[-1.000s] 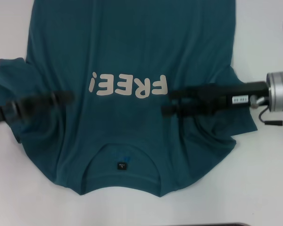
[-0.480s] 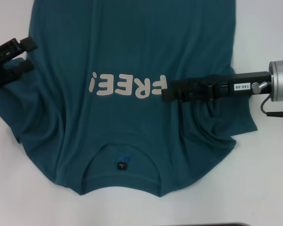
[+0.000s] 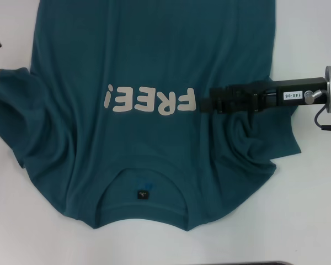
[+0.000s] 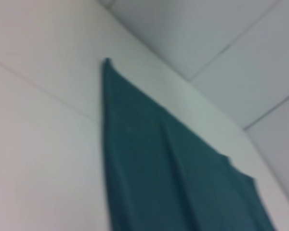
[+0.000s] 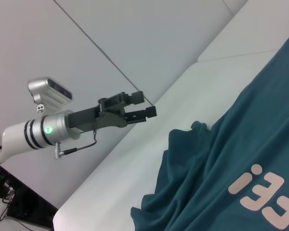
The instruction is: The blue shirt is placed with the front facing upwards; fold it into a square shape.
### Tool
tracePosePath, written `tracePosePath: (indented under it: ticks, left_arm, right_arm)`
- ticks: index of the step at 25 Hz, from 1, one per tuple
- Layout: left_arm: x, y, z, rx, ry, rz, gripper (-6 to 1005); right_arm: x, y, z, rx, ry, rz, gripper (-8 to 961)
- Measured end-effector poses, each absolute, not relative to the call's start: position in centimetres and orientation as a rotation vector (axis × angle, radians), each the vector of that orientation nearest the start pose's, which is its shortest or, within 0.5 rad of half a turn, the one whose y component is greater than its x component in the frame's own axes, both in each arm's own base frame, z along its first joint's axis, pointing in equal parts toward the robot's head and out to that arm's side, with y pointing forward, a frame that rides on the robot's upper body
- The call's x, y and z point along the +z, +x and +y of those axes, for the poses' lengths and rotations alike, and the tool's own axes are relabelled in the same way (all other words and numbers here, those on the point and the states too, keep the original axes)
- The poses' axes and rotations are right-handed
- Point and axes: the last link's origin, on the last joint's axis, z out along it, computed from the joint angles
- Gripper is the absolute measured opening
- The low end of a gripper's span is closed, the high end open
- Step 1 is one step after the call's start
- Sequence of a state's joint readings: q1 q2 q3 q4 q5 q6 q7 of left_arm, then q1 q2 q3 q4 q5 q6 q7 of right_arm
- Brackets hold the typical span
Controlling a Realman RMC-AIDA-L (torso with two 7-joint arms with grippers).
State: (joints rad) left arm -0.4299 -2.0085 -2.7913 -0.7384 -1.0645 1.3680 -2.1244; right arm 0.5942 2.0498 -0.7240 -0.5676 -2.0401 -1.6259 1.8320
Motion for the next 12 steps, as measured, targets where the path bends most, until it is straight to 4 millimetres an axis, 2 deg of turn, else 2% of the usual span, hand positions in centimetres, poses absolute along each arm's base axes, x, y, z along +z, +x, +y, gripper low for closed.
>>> tracePosePath:
  ticks: [12]
  left_arm:
    - [7.6,-36.8,35.0,-0.625,-1.778,-1.621,907]
  right_arm:
    - [-0.9,25.0,32.8,0.755,-2.752,1.299,932]
